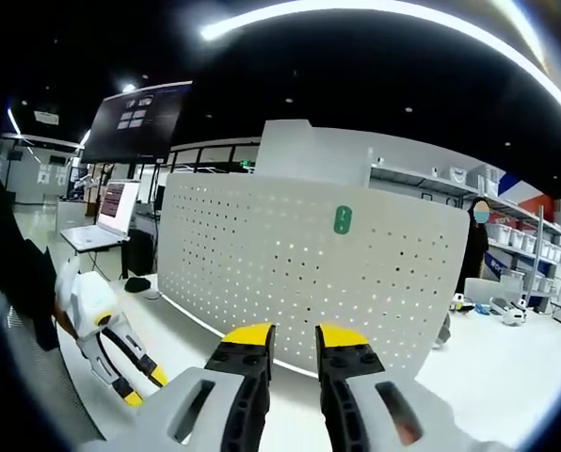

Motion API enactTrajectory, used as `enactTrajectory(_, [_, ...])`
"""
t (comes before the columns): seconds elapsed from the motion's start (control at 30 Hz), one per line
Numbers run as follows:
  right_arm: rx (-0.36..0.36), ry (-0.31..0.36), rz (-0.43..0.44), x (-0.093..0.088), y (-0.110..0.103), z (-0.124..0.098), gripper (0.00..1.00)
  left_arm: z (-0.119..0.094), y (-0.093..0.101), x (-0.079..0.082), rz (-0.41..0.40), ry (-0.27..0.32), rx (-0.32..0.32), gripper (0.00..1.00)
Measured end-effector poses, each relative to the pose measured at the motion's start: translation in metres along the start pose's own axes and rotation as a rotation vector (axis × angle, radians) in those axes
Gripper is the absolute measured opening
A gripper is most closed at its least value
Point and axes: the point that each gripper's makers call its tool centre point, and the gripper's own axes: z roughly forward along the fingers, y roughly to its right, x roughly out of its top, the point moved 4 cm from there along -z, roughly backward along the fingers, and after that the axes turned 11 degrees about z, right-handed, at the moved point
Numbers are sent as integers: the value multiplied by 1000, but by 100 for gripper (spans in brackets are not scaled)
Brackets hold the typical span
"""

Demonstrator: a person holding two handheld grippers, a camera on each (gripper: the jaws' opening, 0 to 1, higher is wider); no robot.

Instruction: Insert the hook assembly into the mounting plate slot until the hook locks in place.

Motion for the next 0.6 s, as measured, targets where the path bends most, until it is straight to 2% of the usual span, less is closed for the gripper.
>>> enactTrajectory(0.27, [-1,1,25,0,4,-1,15,10,0,-6,17,-26,-23,26])
enactTrajectory(0.6, [3,1,30,-1,4,0,15,12,1,-14,39,-58,-33,22])
